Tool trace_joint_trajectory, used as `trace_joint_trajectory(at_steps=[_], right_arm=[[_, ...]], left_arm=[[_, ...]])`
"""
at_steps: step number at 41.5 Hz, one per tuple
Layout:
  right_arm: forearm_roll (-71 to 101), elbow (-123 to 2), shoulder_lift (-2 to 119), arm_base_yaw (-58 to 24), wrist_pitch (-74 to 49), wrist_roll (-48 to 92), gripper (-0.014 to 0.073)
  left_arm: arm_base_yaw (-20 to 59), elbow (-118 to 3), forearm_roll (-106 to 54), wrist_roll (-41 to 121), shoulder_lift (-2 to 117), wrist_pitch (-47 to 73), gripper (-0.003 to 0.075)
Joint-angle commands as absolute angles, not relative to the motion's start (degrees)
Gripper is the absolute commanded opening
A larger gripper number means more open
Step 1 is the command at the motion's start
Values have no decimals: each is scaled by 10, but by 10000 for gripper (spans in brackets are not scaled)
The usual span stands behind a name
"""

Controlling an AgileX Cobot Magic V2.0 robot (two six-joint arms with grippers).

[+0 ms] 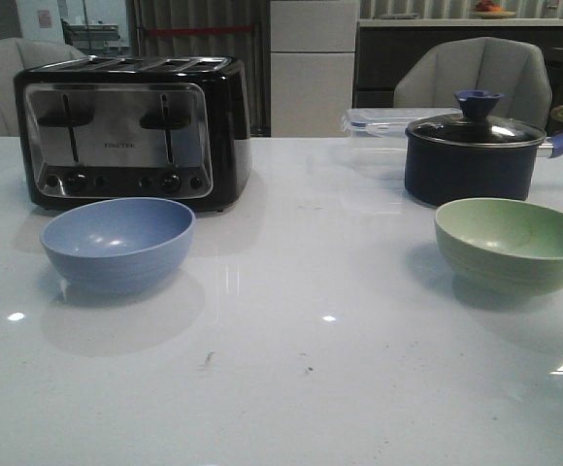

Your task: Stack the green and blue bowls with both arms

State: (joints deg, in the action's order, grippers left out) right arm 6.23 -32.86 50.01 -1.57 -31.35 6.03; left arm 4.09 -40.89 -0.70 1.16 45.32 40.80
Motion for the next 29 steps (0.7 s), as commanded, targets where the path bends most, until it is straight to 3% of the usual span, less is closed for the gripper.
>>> trace_joint_trajectory(at_steps=[1,5,29], right_arm=[[61,-356,536,-13,-265,53,505],[61,-379,586,-2,-265,36,544],[98,-654,943,32,-325,29,498]], left_arm=[[40,-430,-12,8,458,355,426],[40,-430,-12,8,463,349,491],[40,-430,-10,8,468,341,488]])
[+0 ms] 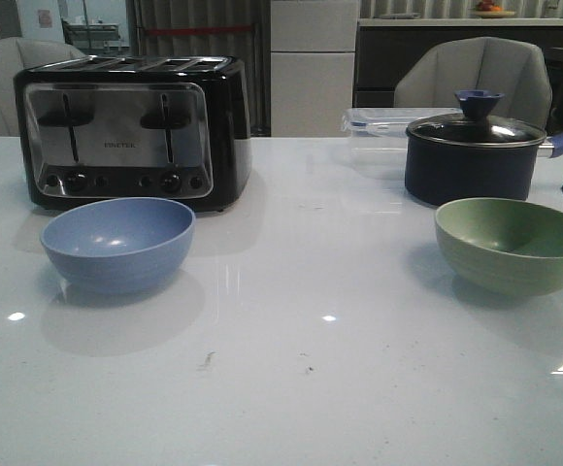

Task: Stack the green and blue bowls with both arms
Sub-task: 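Lower the right gripper onto the rim of the pale green bowl and grasp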

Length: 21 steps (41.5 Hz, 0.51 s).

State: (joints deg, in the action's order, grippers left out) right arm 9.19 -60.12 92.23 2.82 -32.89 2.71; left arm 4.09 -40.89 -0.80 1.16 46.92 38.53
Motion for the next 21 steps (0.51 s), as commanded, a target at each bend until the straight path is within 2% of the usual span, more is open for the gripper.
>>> trace_joint_trajectory(at_steps=[1,9,21], right_arm=[[98,-660,954,32,-329,29,486],[98,-715,1028,32,-352,30,346],[94,-723,1021,32,-357,31,64]], left_arm=[[40,-430,-10,8,468,341,488],[40,-430,-10,8,468,341,488],[40,-430,-10,8,468,341,488]])
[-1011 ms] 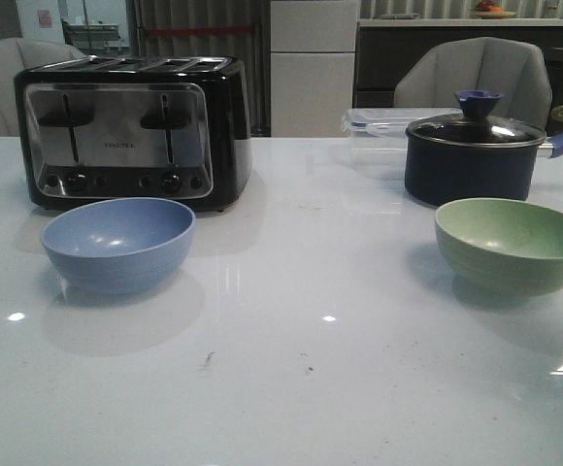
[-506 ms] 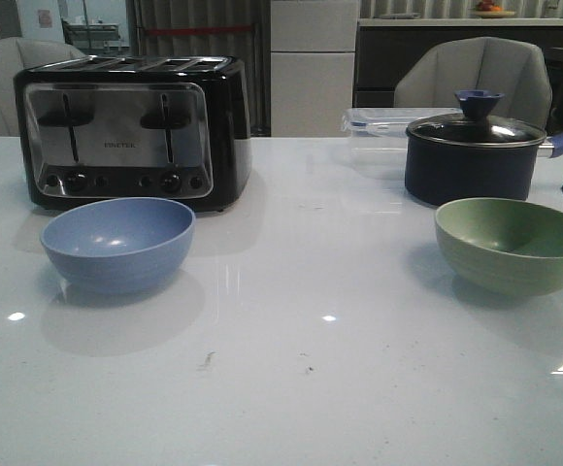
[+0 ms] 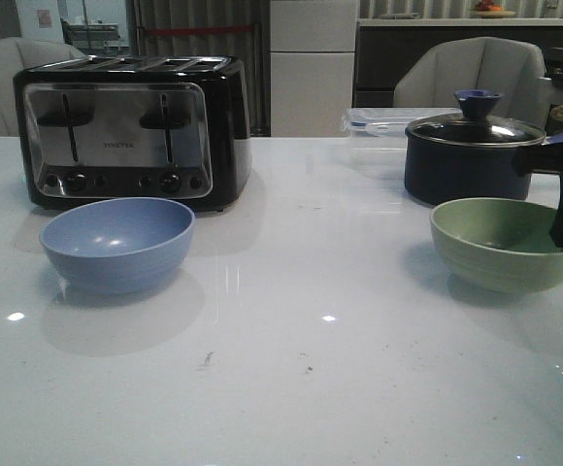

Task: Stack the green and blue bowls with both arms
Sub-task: 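Lower the right gripper onto the rim of the pale green bowl and grasp, then lift the green bowl with the right gripper and carry it toward the table center, then set the green bowl down, open the right gripper and raise it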

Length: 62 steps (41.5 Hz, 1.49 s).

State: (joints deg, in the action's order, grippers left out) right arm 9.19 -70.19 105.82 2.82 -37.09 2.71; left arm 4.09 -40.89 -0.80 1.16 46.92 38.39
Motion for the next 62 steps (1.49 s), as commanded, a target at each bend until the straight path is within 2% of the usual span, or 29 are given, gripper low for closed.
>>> trace_joint_trajectory(at_steps=[1,10,21,28,42,45,52,54,62], right_arm=[[94,-724,1018,32,-359,31,50],[94,-750,961,-17,-389,31,57],[94,-764,952,-182,-379,31,57],[94,-762,982,-253,-377,31,57],[94,-762,1049,-283,-376,31,66],[94,-762,1055,-283,-375,31,120],[82,-763,1050,-282,-367,31,417],[76,-763,1043,-282,-367,31,461],[69,-744,965,-291,-366,45,465]], left_arm=[[40,-430,-10,8,468,341,488],[40,-430,-10,8,468,341,488],[40,-430,-10,8,468,341,488],[40,-430,-10,8,468,341,488],[40,-430,-10,8,468,341,488],[40,-430,-10,8,468,341,488],[40,-430,-10,8,468,341,488],[40,-430,-10,8,468,341,488],[41,-430,-12,42,468,337,489]])
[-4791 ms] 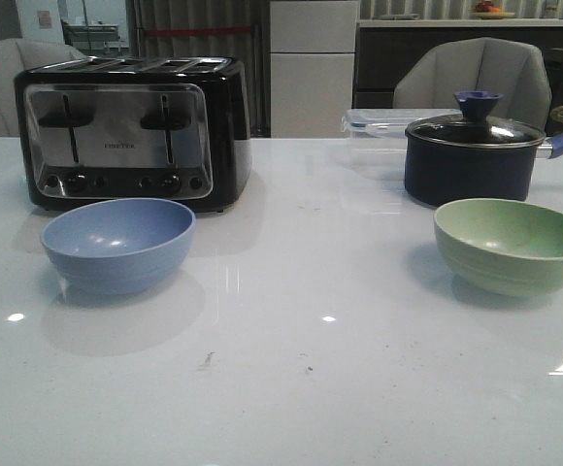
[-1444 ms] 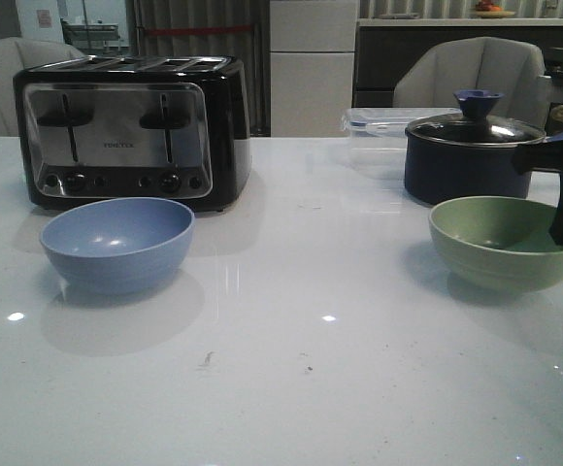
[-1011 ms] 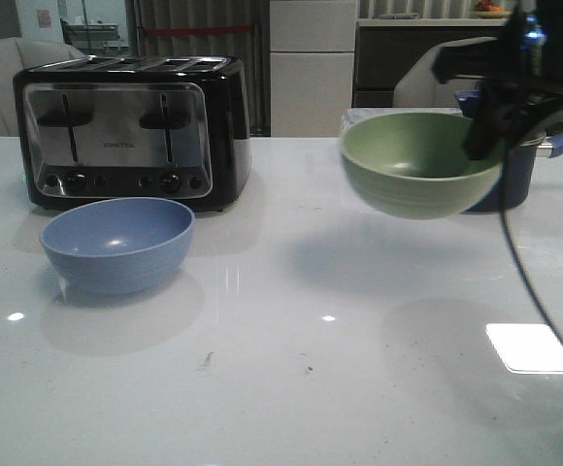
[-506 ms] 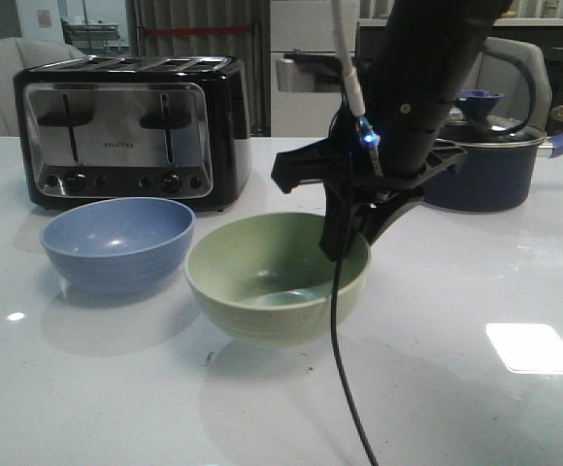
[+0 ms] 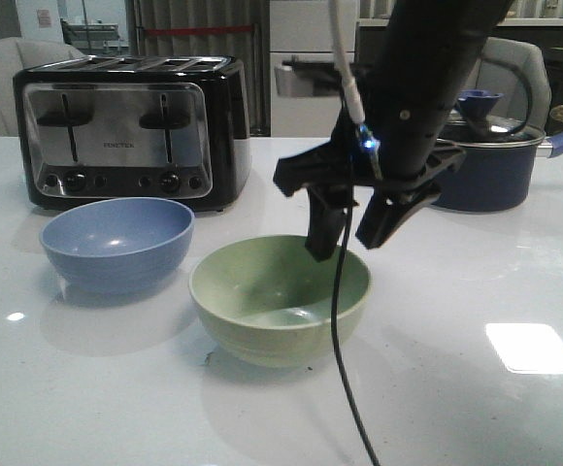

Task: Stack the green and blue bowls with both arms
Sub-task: 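Set the green bowl down, open the right gripper and raise it, then lower the left gripper onto the rim of the light blue bowl and grasp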

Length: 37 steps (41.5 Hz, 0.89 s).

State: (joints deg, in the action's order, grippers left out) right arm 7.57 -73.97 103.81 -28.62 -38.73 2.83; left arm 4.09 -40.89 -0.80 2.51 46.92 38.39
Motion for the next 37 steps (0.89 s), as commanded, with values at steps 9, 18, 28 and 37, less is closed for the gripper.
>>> trace_joint_trajectory(at_steps=[9,18,28,37], right_arm=[[69,-662,824,-332,-351,84,465],[70,-562,678,-355,-349,84,465],[69,-511,572,-355,-368,84,465],[69,-508,535,-355,-373,84,465]], left_arm=[[71,-437,-13,43,497,315,578],[117,-485,-25,43,612,314,599],[125,-566,-55,43,786,316,584],[125,-644,-88,43,934,310,543]])
